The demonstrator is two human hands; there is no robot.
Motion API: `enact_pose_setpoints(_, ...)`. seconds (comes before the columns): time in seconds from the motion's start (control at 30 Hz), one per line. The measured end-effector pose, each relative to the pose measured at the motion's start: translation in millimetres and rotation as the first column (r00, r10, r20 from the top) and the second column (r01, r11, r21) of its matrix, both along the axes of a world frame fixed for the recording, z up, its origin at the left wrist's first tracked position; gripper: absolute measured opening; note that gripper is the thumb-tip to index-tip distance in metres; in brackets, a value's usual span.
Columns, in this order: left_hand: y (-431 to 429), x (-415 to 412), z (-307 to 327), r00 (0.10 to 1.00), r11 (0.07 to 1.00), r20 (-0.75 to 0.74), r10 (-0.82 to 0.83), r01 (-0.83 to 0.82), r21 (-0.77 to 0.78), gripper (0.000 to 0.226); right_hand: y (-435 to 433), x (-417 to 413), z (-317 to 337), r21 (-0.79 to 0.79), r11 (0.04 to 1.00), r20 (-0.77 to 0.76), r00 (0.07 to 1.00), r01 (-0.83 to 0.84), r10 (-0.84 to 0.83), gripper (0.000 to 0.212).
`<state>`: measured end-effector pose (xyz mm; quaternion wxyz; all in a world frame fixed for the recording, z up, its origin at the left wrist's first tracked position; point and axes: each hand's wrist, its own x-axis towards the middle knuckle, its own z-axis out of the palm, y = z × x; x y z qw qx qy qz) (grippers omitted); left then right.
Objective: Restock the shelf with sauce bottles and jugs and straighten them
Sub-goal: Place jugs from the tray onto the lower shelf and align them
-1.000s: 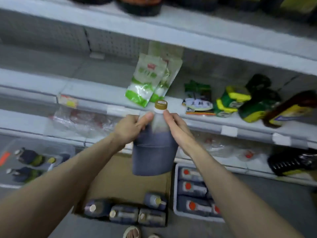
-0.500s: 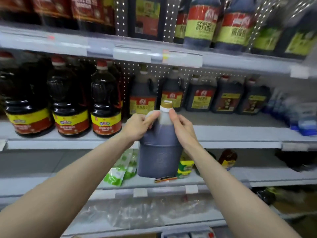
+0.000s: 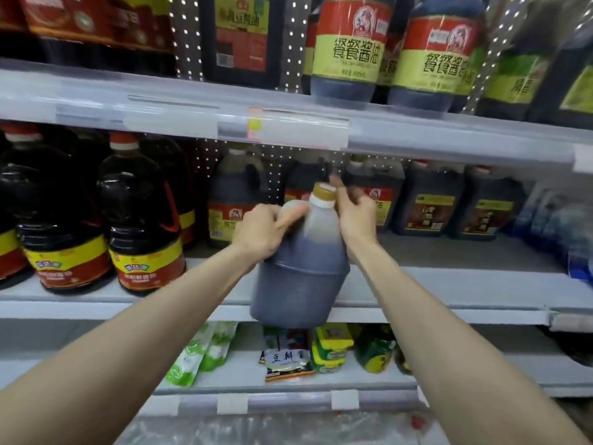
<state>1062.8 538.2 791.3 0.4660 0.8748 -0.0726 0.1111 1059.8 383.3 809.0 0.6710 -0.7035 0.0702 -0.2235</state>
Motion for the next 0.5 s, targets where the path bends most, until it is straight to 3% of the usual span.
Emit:
enact_pose_setpoints(0.1,-15,12,0,0.999,0.999,-0.011,0.041,-0.041,-0.017,0.051,-8,17,13,-0.099,0.979,-0.066,0.983,-0.180,0.174,0.027)
enact_pose_setpoints(0.3,-38,36,4,0.987,0.986,-0.003,0.160,-0.160,0.040,0.054,-40,31,2,-0.121,0.959,-0.228,0.947,-0.258,0.226,0.054)
enact_pose_setpoints(0.5,-47,58,-5,0.975,0.975,0.024,0.220,-0.220,0.023,0.034,-46,45,-10,-0.103,0.943,-0.157,0.941,-0.316,0.298,0.048)
